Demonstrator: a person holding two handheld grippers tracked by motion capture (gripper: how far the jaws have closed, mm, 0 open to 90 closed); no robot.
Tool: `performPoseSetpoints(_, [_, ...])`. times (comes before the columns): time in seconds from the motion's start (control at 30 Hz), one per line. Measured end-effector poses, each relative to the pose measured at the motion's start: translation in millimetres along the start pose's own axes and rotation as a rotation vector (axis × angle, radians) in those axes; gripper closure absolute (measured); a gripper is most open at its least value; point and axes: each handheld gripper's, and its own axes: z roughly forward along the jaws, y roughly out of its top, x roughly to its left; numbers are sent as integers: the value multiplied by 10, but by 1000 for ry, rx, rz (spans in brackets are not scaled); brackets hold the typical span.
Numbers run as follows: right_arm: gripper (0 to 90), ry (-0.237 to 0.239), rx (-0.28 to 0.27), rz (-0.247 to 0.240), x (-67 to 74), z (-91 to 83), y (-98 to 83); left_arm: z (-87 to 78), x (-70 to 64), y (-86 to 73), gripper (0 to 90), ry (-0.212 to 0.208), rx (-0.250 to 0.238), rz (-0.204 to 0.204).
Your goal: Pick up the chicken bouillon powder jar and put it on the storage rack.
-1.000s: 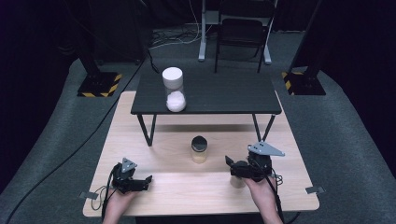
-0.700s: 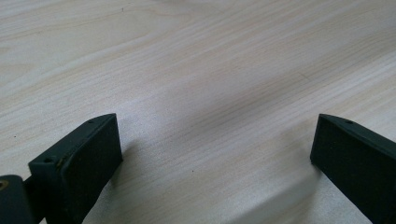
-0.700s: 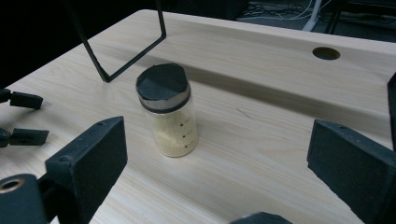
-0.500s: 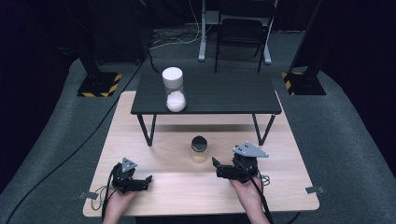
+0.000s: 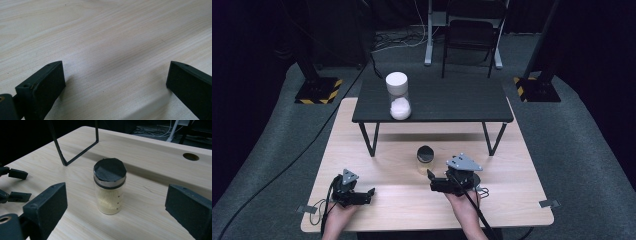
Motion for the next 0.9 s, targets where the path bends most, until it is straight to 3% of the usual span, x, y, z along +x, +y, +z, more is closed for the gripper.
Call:
performPoseSetpoints(0.27, [5, 21, 11, 6, 63, 209, -51, 0, 0, 0, 15, 0, 0, 0])
performPoseSetpoints(0.6, [33, 7, 34, -13, 105, 450, -122, 0, -1, 0, 15, 0, 0, 0])
performPoseSetpoints(0.9, [64, 31, 24, 31, 40, 632, -181, -2, -4, -2, 15, 0, 0, -1])
